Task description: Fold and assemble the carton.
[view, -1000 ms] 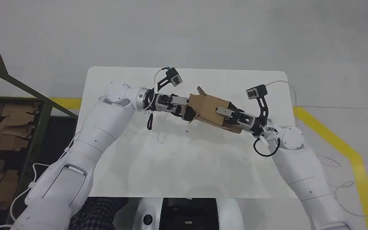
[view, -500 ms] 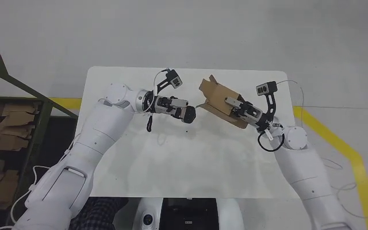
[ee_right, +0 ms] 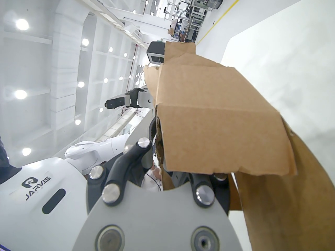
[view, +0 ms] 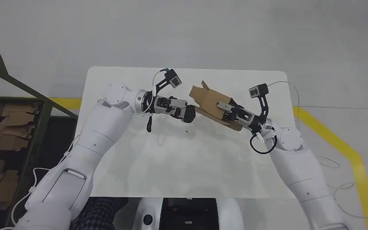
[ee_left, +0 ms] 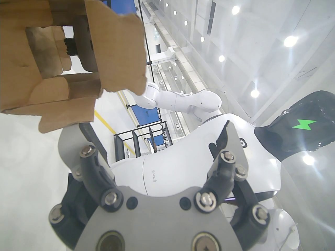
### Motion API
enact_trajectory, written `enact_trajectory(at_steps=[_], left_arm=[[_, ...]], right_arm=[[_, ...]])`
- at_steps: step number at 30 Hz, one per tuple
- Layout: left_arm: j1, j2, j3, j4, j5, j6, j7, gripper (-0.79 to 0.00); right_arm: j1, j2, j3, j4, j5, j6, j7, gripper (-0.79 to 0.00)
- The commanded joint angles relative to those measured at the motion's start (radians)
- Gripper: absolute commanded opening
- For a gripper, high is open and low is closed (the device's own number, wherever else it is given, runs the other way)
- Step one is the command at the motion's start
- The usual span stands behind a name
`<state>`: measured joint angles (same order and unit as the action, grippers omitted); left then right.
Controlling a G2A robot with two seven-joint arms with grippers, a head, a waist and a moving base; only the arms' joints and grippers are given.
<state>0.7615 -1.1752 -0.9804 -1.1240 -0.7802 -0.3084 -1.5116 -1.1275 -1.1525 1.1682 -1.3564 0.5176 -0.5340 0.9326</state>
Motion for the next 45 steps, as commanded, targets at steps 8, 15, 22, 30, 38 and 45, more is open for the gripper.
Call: enact_trajectory(at_steps=[8, 15, 22, 30, 38, 45], left_arm=[[0.009, 0.003, -0.012, -0.014, 0.006, 0.016, -0.016, 0.0], [0.011, 0.002, -0.013, -0.018, 0.007, 0.022, -0.022, 0.0], [0.02, 0.003, -0.025, -0.008, 0.01, 0.01, -0.01, 0.0], [0.04, 0.016, -0.078, -0.003, 0.016, -0.013, 0.013, 0.0], [0.048, 0.024, -0.106, -0.008, 0.018, -0.015, 0.015, 0.0], [0.022, 0.024, -0.119, 0.017, 0.036, -0.034, 0.037, 0.0]], right_arm=[[-0.006, 0.002, -0.01, -0.037, -0.003, 0.004, 0.074, -0.785], [0.006, 0.0, -0.027, -0.031, 0.006, 0.018, 0.108, -0.785], [0.017, -0.001, -0.025, -0.009, 0.027, 0.017, 0.123, -0.785], [0.011, 0.005, -0.01, 0.003, 0.032, 0.044, 0.161, -0.785], [-0.006, 0.002, -0.043, -0.023, 0.042, 0.059, 0.202, -0.785], [-0.003, -0.003, -0.072, -0.024, 0.047, 0.059, 0.233, -0.785]])
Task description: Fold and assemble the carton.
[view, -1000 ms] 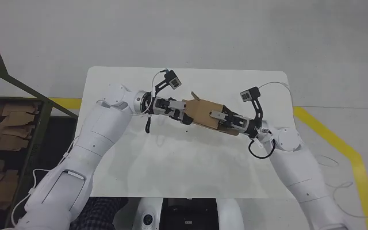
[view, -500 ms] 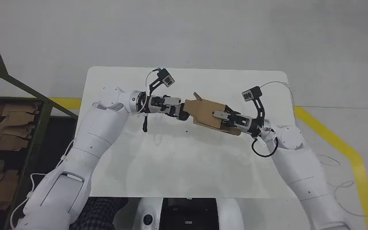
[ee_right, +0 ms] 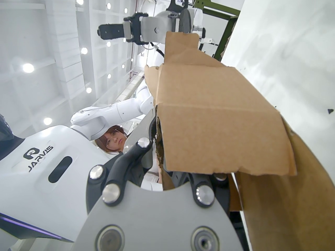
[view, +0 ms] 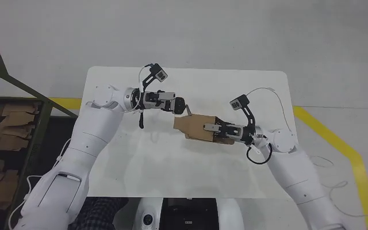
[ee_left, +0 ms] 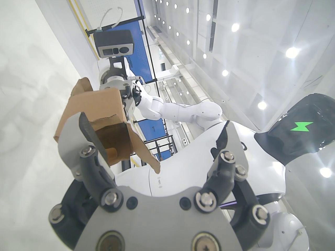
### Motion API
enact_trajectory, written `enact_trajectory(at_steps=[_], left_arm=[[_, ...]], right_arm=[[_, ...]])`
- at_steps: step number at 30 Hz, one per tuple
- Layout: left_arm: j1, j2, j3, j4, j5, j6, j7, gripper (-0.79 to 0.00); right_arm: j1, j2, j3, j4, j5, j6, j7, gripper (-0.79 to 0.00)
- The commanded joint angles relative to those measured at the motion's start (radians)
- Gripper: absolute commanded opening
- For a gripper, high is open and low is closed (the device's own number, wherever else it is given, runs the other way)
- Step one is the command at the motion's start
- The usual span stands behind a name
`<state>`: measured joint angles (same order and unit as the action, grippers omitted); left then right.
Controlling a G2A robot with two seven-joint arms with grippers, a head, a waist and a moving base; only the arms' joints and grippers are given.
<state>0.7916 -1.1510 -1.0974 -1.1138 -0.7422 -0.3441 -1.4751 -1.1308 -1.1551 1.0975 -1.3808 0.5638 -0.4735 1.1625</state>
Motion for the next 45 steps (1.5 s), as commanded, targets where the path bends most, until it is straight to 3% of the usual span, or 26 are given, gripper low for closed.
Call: enact_trajectory(at_steps=[1, 8, 20, 45], left_arm=[[-0.015, -0.001, -0.005, 0.013, -0.003, 0.0, 0.0, 0.0], [-0.02, 0.003, -0.027, 0.02, -0.008, -0.001, 0.0, 0.0], [-0.042, -0.02, 0.045, 0.042, -0.01, 0.017, -0.018, 0.0], [-0.03, -0.039, 0.091, 0.031, -0.032, 0.054, -0.055, 0.0]], right_arm=[[0.0, 0.0, -0.002, 0.002, 0.001, -0.001, 0.005, -0.785], [-0.006, 0.001, -0.004, -0.003, 0.005, -0.004, 0.031, -0.785], [-0.005, 0.0, -0.009, -0.016, 0.01, -0.003, 0.024, -0.785], [0.011, 0.003, 0.025, 0.016, 0.003, -0.002, -0.034, -0.785]])
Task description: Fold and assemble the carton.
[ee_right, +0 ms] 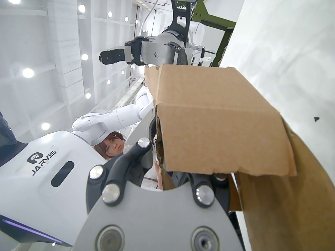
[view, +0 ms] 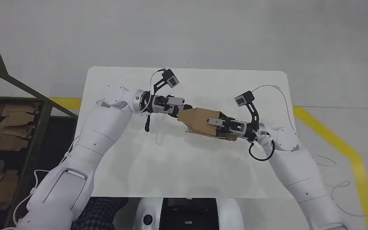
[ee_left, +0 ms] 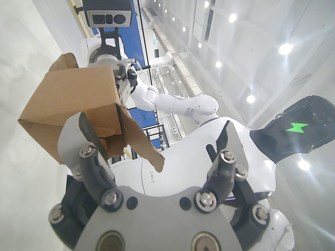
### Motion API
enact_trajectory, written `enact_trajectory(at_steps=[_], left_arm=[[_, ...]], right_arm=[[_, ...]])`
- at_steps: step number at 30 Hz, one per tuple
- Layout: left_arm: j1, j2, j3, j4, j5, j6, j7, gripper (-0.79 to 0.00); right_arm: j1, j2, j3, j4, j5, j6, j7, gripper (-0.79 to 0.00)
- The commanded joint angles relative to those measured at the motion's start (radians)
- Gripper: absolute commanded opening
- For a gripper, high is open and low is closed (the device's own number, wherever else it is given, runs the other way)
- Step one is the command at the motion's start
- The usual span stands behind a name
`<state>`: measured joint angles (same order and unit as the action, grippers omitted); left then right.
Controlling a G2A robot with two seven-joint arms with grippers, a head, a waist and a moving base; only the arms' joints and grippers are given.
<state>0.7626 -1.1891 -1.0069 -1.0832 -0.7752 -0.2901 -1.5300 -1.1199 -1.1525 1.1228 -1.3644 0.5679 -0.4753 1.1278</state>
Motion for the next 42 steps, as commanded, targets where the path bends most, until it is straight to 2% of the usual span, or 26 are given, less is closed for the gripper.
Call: enact_trajectory(at_steps=[1, 14, 20, 27, 42], left_arm=[[-0.002, -0.001, 0.002, 0.002, 0.001, 0.001, -0.001, 0.0], [-0.001, -0.003, -0.01, 0.014, 0.013, -0.015, 0.015, 0.0], [-0.005, 0.008, -0.031, 0.023, 0.092, -0.02, 0.052, 0.0], [-0.003, 0.018, -0.043, 0.0, 0.164, 0.006, 0.086, 0.0], [-0.007, 0.025, -0.011, -0.087, 0.344, 0.044, 0.156, 0.0]], right_arm=[[0.001, 0.0, -0.001, -0.001, -0.001, 0.0, 0.0, -0.785], [-0.004, 0.005, 0.026, 0.01, 0.002, 0.0, 0.0, -0.785], [-0.011, 0.009, 0.041, 0.012, 0.008, 0.005, 0.004, -0.785], [-0.019, 0.013, 0.054, -0.01, 0.004, 0.011, 0.006, -0.785], [-0.009, 0.01, 0.035, -0.021, -0.044, 0.06, -0.043, -0.785]])
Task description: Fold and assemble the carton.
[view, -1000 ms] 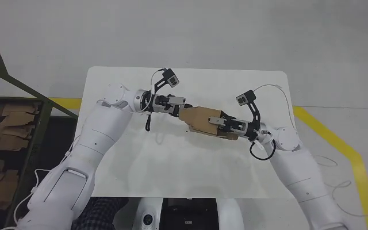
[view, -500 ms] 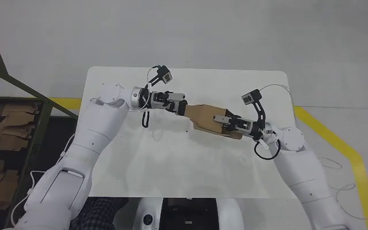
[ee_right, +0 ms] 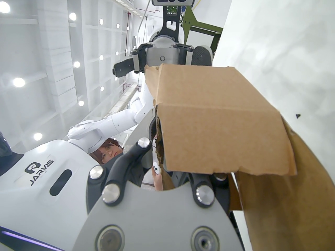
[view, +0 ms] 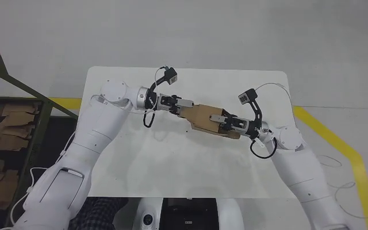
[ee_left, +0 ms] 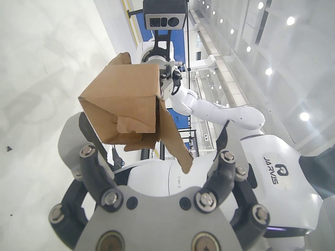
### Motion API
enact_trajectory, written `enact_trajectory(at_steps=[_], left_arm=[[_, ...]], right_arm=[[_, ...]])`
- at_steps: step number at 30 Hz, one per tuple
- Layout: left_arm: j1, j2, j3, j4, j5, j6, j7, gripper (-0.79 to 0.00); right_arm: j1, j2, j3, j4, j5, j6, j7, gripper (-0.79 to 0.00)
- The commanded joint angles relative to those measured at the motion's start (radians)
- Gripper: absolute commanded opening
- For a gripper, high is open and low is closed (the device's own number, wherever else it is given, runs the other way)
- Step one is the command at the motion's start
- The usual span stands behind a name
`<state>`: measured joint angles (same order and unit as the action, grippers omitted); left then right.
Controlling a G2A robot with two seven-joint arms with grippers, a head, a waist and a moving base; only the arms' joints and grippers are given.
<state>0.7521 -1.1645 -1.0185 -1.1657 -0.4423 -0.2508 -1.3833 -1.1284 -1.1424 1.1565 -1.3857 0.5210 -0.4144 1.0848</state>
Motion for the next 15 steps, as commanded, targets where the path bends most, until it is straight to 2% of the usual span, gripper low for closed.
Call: enact_trajectory(at_steps=[1, 15], left_arm=[[0.006, 0.002, 0.001, -0.007, 0.017, 0.009, 0.014, 0.0], [0.019, 0.003, 0.019, -0.002, 0.055, 0.041, 0.057, 0.0]], right_arm=[[-0.001, 0.001, 0.003, -0.001, 0.004, -0.003, 0.001, -0.785], [-0.036, 0.009, 0.043, -0.052, 0.039, -0.025, 0.017, -0.785]])
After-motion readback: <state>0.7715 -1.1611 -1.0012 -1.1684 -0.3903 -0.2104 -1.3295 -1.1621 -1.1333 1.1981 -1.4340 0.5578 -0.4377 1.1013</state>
